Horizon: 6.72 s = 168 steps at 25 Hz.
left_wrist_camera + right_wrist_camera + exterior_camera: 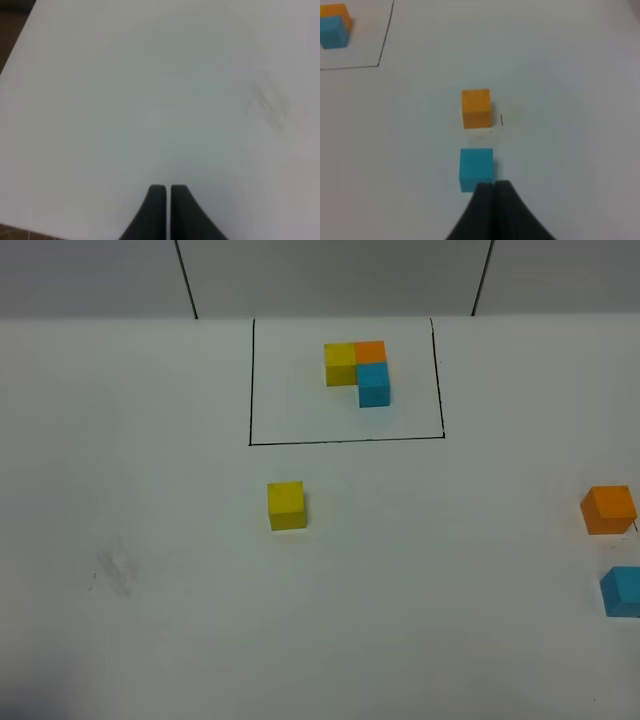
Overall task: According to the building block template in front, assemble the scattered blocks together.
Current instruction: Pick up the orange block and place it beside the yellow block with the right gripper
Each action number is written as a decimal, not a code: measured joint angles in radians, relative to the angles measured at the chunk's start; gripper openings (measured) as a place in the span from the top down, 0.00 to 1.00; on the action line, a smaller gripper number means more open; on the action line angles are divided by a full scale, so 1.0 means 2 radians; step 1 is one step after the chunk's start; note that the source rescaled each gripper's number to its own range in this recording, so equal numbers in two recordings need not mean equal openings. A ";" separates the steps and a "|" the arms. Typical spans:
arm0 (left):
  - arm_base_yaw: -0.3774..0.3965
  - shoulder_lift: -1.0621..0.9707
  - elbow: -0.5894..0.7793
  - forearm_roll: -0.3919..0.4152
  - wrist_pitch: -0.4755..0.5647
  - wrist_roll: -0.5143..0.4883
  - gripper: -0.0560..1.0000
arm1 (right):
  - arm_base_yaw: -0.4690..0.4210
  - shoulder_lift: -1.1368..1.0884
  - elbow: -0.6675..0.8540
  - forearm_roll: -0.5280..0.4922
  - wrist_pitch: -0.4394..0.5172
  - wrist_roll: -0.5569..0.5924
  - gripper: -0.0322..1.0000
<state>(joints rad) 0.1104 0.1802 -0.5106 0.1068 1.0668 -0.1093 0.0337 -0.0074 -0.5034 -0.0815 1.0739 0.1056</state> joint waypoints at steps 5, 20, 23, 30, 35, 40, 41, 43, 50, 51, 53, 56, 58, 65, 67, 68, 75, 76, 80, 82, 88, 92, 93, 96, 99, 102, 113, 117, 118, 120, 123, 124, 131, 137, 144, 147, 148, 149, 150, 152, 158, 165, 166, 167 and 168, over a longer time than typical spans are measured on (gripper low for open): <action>-0.013 -0.049 0.002 -0.007 0.000 0.022 0.95 | 0.000 0.000 0.000 0.000 0.000 0.000 0.97; -0.021 -0.093 0.002 -0.034 0.000 0.059 0.95 | 0.000 0.000 0.000 0.000 0.000 0.000 0.97; -0.021 -0.093 0.002 -0.035 0.000 0.060 0.95 | 0.000 0.000 0.000 0.000 0.000 0.000 0.97; -0.021 -0.093 0.002 -0.035 0.000 0.061 0.95 | 0.000 0.000 0.000 0.000 0.000 0.000 0.97; -0.021 -0.093 0.002 -0.035 0.000 0.062 0.95 | 0.000 0.000 0.000 0.000 0.000 0.000 0.97; -0.021 -0.093 0.002 -0.035 0.000 0.062 0.95 | 0.000 0.000 0.000 0.000 0.000 0.000 0.97; -0.021 -0.093 0.002 -0.035 0.000 0.062 0.95 | 0.000 0.000 0.000 0.000 0.000 0.000 0.97; -0.021 -0.093 0.002 -0.035 0.000 0.062 0.95 | 0.000 0.000 0.000 0.000 0.000 0.000 0.97; -0.021 -0.093 0.002 -0.035 0.000 0.062 0.95 | 0.000 0.000 0.000 0.000 0.000 0.000 0.97; -0.021 -0.093 0.002 -0.035 0.000 0.062 0.95 | 0.000 0.000 0.000 0.000 0.000 0.000 0.97; -0.021 -0.093 0.002 -0.035 0.000 0.062 0.95 | 0.000 0.000 0.000 0.000 0.000 0.000 0.97; -0.021 -0.093 0.002 -0.035 0.000 0.062 0.95 | 0.000 0.000 0.000 0.000 0.000 0.000 0.97; -0.021 -0.093 0.002 -0.035 0.000 0.062 0.95 | 0.000 0.000 0.000 0.000 0.000 0.000 0.97; -0.021 -0.093 0.002 -0.035 0.000 0.062 0.95 | 0.000 0.000 0.000 0.000 0.000 0.000 0.97; -0.021 -0.093 0.002 -0.035 0.000 0.062 0.95 | 0.000 0.000 0.000 0.000 0.000 0.000 0.97; -0.021 -0.093 0.002 -0.035 0.000 0.062 0.95 | 0.000 0.000 0.000 0.000 0.000 0.000 0.97; -0.021 -0.093 0.002 -0.035 0.000 0.062 0.95 | 0.000 0.000 0.000 0.000 0.000 0.000 0.97; -0.021 -0.093 0.002 -0.035 0.000 0.062 0.95 | 0.000 0.000 0.000 0.000 0.000 0.000 0.97; -0.021 -0.093 0.002 -0.035 0.000 0.062 0.95 | 0.000 0.000 0.000 0.000 0.000 0.000 0.97; -0.021 -0.093 0.002 -0.035 0.000 0.062 0.95 | 0.000 0.000 0.000 0.000 0.000 0.000 0.97; -0.021 -0.093 0.002 -0.035 0.000 0.062 0.95 | 0.000 0.000 0.000 0.000 0.000 0.000 0.97; -0.021 -0.093 0.002 -0.035 0.000 0.062 0.95 | 0.000 0.000 0.000 0.000 0.000 0.000 0.97; -0.021 -0.093 0.002 -0.035 0.000 0.062 0.95 | 0.000 0.000 0.000 0.000 0.000 0.000 0.97; -0.021 -0.093 0.002 -0.035 0.000 0.062 0.95 | 0.000 0.000 0.000 0.000 0.000 0.000 0.97; -0.021 -0.093 0.002 -0.035 0.000 0.062 0.95 | 0.000 0.000 0.000 0.000 0.000 0.000 0.97; -0.021 -0.093 0.002 -0.035 0.000 0.062 0.95 | 0.000 0.000 0.000 0.000 0.000 0.000 0.97; -0.021 -0.093 0.002 -0.035 0.000 0.062 0.95 | 0.000 0.000 0.000 0.000 0.000 0.000 0.97; -0.021 -0.093 0.002 -0.035 0.000 0.062 0.95 | 0.000 0.000 0.000 0.000 0.000 0.000 0.97; -0.021 -0.093 0.002 -0.035 0.000 0.062 0.95 | 0.000 0.000 0.000 0.000 0.000 0.000 0.97; -0.021 -0.093 0.002 -0.035 0.000 0.062 0.95 | 0.000 0.000 0.000 0.000 0.000 0.000 0.97; -0.021 -0.093 0.002 -0.035 0.000 0.062 0.95 | 0.000 0.000 0.000 0.000 0.000 0.000 0.97; -0.021 -0.093 0.002 -0.035 0.000 0.062 0.95 | 0.000 0.000 0.000 0.000 0.000 0.000 0.97; -0.021 -0.093 0.002 -0.035 0.000 0.062 0.95 | 0.000 0.000 0.000 0.001 0.000 0.000 0.97; -0.021 -0.093 0.002 -0.035 0.000 0.062 0.95 | 0.000 0.000 0.000 0.007 0.000 -0.002 0.97; -0.021 -0.093 0.002 -0.035 0.000 0.062 0.95 | 0.000 0.000 0.000 0.005 0.000 -0.083 0.72; -0.021 -0.093 0.002 -0.035 0.000 0.062 0.95 | 0.000 0.000 0.000 0.004 0.000 -0.091 0.47; -0.021 -0.093 0.002 -0.035 0.000 0.062 0.95 | 0.000 0.000 0.000 0.004 0.000 -0.091 0.37; -0.021 -0.093 0.002 -0.035 0.000 0.062 0.95 | 0.000 0.000 0.000 0.004 0.000 -0.091 0.29; -0.021 -0.093 0.002 -0.035 0.000 0.062 0.95 | 0.000 0.000 0.000 0.004 0.000 -0.092 0.20; -0.021 -0.093 0.002 -0.035 0.000 0.062 0.95 | 0.000 0.000 0.000 0.004 0.000 -0.092 0.07; -0.021 -0.093 0.002 -0.035 -0.001 0.062 0.95 | 0.000 0.009 -0.004 0.004 0.000 -0.092 0.00; -0.021 -0.093 0.002 -0.035 -0.001 0.062 0.95 | 0.000 0.102 -0.064 0.001 -0.006 -0.093 0.04; -0.021 -0.093 0.002 -0.035 -0.001 0.062 0.95 | 0.000 0.121 -0.071 0.000 -0.010 -0.093 0.04; -0.021 -0.093 0.002 -0.035 -0.001 0.062 0.95 | 0.000 0.137 -0.078 0.000 -0.016 -0.093 0.05; -0.021 -0.093 0.002 -0.035 -0.001 0.062 0.95 | 0.000 0.157 -0.083 0.000 -0.023 -0.093 0.05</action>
<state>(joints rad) 0.0683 -0.0059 -0.5058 0.0360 1.0658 0.0154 0.0337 0.3070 -0.6702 -0.0815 1.0281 -0.0803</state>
